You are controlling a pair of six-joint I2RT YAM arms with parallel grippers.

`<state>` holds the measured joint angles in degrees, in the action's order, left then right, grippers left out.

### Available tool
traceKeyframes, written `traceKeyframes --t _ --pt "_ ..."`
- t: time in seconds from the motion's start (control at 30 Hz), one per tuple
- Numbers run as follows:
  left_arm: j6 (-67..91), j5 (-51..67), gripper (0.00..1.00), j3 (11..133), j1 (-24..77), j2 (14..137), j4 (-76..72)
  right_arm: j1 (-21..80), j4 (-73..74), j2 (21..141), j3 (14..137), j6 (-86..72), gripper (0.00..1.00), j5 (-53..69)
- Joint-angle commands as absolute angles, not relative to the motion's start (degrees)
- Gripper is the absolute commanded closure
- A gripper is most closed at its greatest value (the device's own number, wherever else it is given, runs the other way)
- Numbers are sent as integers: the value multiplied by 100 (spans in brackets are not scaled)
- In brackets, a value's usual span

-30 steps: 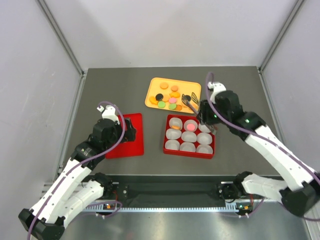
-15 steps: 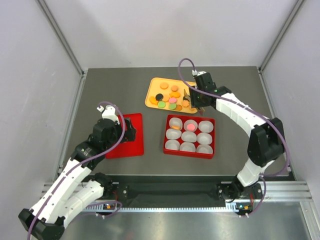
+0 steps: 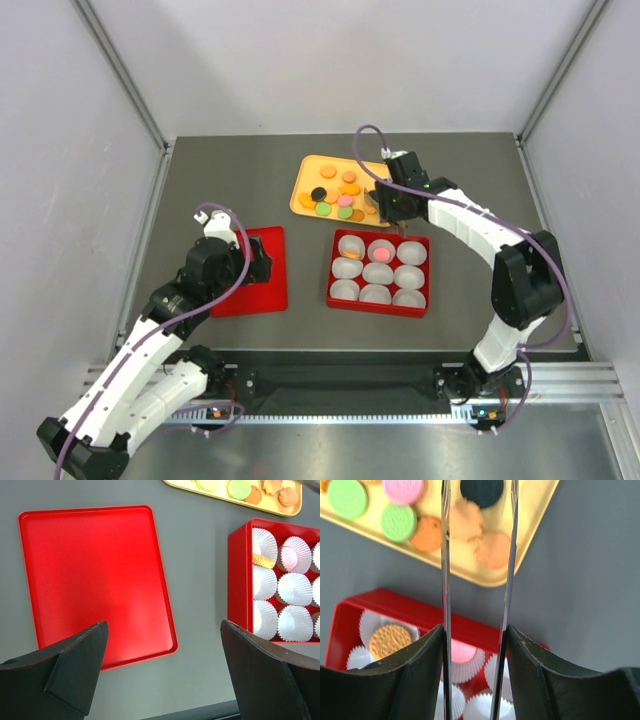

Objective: Pack the cookies

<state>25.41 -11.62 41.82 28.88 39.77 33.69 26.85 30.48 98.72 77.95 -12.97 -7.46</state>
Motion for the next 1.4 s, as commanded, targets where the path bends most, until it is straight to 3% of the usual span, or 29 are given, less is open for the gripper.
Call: traceKeyframes --t 0.0,0.9,1.37 --pt "2558 -1204 1 4192 2909 3972 3278 2698 2786 9335 7629 -1388 49 -659" --pt "2558 -1222 1 4192 2909 3946 3278 2988 2751 9307 7224 -1468 49 -642" --pt "2566 -1222 1 4192 2909 3911 3278 2979 2918 9396 7444 -1354 58 -747"
